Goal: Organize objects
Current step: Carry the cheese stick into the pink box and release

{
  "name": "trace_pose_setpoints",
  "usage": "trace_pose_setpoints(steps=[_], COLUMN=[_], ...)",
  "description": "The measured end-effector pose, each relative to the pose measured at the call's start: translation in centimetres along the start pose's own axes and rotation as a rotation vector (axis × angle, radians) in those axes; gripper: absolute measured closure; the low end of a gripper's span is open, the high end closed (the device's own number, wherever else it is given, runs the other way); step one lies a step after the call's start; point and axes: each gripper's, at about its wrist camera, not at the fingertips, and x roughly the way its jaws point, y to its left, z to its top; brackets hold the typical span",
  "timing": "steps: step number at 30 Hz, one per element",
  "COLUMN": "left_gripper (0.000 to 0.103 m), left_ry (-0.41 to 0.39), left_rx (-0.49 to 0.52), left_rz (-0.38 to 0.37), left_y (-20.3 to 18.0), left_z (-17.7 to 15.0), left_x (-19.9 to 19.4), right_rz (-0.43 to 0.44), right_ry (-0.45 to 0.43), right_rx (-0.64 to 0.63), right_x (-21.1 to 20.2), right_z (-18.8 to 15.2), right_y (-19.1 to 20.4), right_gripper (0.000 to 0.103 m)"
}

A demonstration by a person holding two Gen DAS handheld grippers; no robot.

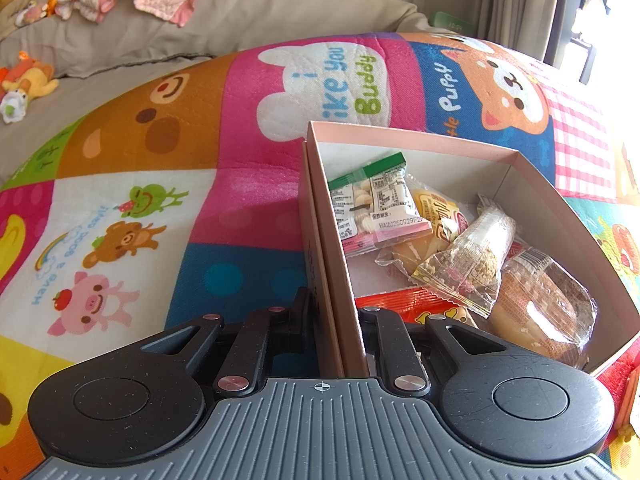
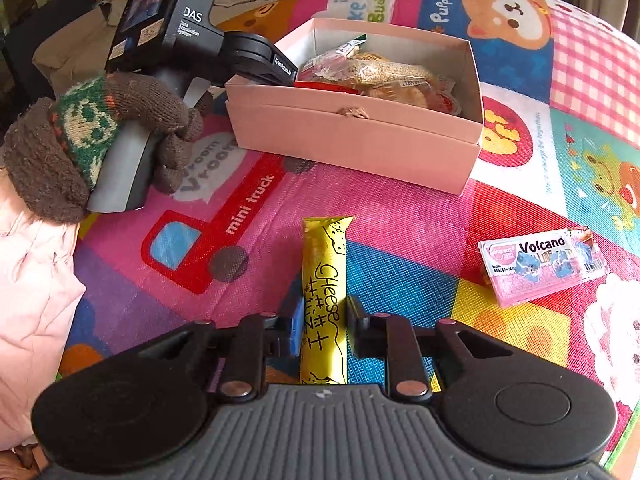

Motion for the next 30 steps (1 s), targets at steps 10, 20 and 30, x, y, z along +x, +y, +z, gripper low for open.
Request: trace_pose_setpoints(steps=[10,20,30], left_gripper=[0.087,0.087,0.087], left_ry=[0.000,0.001,0.001], left_rx=[0.000,-0.002,-0.002], left_rz=[-0.001,-0.003,-0.003], left_y=[0.0,0.0,0.0], left_z=[0.0,0.0,0.0], left_x=[0.0,0.0,0.0], right_rz=[-0.066,-0.185,-0.236], right_ry=[-0.204,-0.204,-0.205], right_rx=[0.025,0.109,0.146], right_x=[-5.2,1.2,1.0], right_z=[9.1,18.1,16.0], right_y=[-2.1,-6.0,-7.7], right_gripper=[0.082,0.081,0.059])
